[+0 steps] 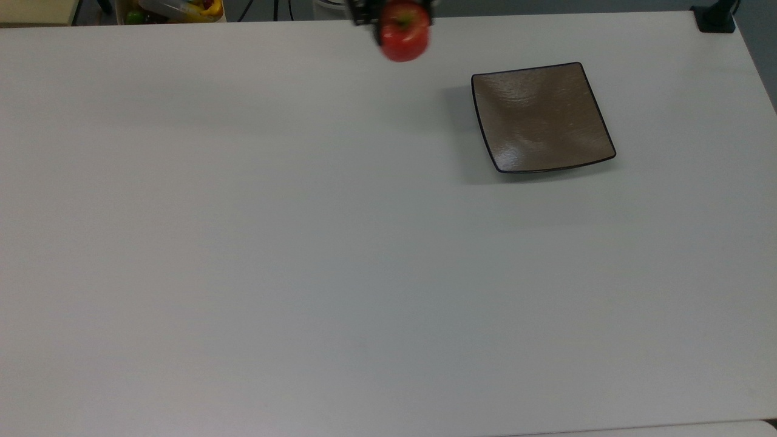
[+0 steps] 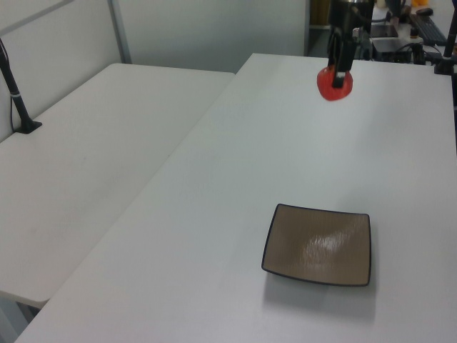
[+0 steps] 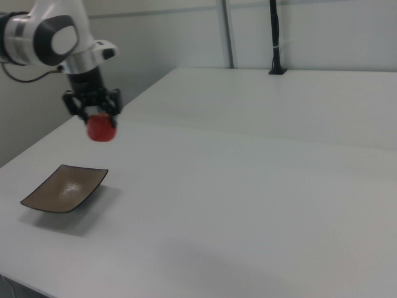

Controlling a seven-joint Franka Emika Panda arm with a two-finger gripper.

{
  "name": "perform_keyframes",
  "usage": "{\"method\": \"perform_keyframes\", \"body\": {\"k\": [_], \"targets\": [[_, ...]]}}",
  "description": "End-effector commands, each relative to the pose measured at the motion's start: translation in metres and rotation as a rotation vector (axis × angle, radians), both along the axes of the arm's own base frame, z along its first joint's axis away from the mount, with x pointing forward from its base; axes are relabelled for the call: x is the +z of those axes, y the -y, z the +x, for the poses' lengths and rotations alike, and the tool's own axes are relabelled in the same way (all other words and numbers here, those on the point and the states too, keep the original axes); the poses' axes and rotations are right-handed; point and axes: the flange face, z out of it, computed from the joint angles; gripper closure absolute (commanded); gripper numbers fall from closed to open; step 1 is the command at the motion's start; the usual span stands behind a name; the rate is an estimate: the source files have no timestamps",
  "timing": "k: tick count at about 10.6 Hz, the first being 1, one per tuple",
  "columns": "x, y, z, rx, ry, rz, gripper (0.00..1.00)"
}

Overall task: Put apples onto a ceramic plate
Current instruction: 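Lower the held apple onto the center of the brown plate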

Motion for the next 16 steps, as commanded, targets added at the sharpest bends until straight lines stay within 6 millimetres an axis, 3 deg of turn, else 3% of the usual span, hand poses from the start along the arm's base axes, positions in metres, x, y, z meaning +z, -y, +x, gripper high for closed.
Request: {"method": "perform_keyframes", "body": {"k": [1, 3, 5, 7, 9, 13, 16], "targets": [[-0.022, -0.094, -0.038, 0.071, -0.053, -0.018, 0.69], [-0.048, -0.151, -0.070, 0.119, -0.096, -0.049, 0.67], [-0.084, -0.187, -0.085, 0.067, -0.080, -0.029, 0.65], [-0.125, -0.208, -0.086, -0.031, -0.031, -0.028, 0.65], [-0.153, -0.217, -0.084, -0.102, 0.045, -0.048, 0.65], [-0.215, -0.253, -0.099, -0.239, 0.182, -0.136, 0.65], [-0.227, -0.262, -0.093, -0.320, 0.223, -0.073, 0.65]]}}
